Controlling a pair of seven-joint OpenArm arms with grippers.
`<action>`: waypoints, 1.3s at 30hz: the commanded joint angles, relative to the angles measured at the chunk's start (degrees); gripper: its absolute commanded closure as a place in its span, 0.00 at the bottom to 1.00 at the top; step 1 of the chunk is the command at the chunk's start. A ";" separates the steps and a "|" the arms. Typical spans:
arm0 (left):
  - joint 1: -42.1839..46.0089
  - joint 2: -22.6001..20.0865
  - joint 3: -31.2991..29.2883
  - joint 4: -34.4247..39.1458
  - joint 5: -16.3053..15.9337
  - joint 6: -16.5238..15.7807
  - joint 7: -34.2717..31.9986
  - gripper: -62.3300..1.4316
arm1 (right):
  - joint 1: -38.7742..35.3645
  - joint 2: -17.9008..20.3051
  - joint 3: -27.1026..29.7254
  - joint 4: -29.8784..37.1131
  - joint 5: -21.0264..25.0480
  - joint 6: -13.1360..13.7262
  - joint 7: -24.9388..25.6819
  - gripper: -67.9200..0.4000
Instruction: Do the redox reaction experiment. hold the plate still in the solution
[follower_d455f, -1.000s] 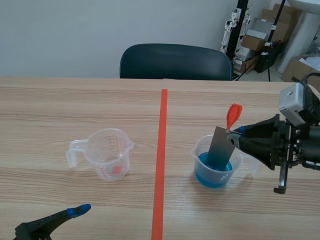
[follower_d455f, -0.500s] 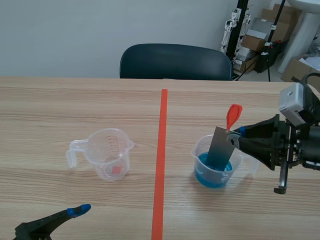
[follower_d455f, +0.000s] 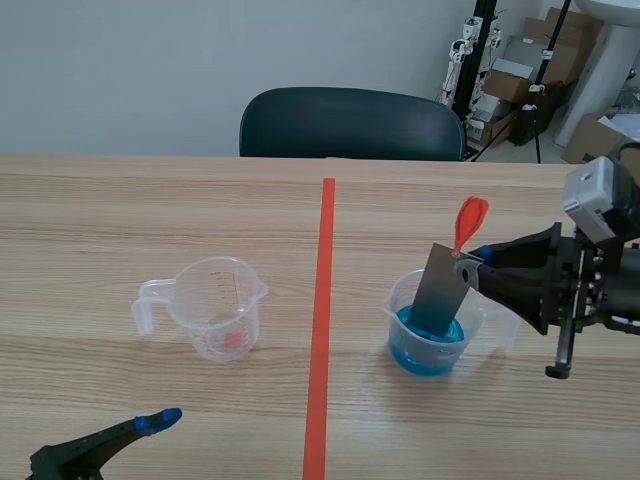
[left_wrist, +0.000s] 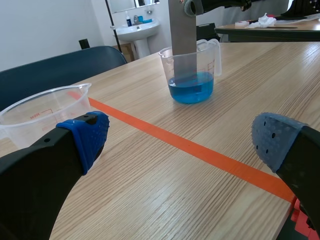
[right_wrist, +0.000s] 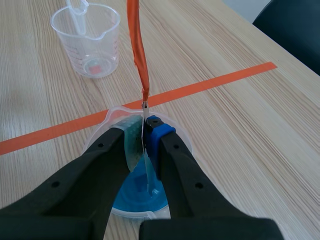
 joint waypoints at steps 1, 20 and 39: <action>0.15 -0.04 0.04 0.76 -0.39 0.24 -2.64 0.03 | 0.68 0.33 0.83 0.17 0.90 0.48 1.03 0.99; 0.15 -0.04 0.04 0.76 -0.39 0.24 -2.64 0.03 | -0.96 0.28 0.81 0.17 1.57 1.27 0.85 0.99; 0.15 -0.04 0.04 0.76 -0.39 0.24 -2.64 0.03 | -1.25 0.31 0.81 0.17 1.51 1.27 0.85 0.99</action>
